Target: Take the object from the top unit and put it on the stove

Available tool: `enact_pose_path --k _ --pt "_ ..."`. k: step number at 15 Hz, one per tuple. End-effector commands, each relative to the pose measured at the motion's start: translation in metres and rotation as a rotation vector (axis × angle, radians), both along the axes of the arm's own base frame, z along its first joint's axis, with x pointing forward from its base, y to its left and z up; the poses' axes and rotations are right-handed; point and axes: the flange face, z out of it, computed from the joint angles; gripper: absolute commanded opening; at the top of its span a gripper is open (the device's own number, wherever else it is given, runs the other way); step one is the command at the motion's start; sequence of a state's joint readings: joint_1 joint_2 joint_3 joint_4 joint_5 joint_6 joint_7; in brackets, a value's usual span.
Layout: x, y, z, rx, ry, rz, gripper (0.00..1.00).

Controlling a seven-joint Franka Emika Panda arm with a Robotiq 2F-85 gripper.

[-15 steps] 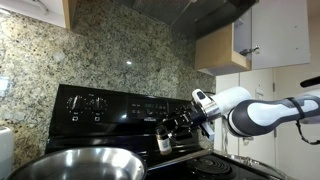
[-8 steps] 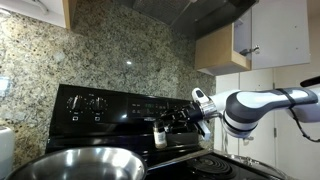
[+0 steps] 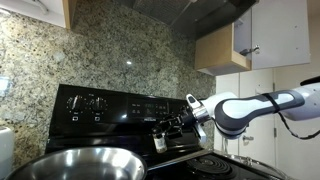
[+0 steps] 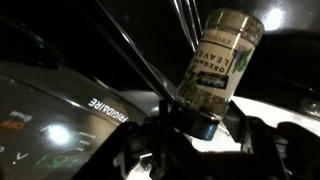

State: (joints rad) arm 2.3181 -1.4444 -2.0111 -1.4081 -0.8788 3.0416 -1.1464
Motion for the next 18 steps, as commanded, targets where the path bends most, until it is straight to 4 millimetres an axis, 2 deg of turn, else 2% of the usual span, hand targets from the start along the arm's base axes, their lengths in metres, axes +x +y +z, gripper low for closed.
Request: enact_pose_path --k 1,7,8,11,14,18 --pt "0.002 0.000 -0.001 -0.003 0.007 -0.006 0.57" --pt "0.005 0.001 0.000 -0.011 0.004 -0.010 0.57" --pt "0.007 0.002 0.001 -0.027 -0.029 -0.011 0.32" --pt "0.013 -0.005 -0.017 -0.007 0.082 0.018 0.32" --pt "0.017 -0.017 -0.026 -0.009 0.136 0.025 0.32" --pt "0.022 -0.031 -0.027 0.035 0.163 0.042 0.32"
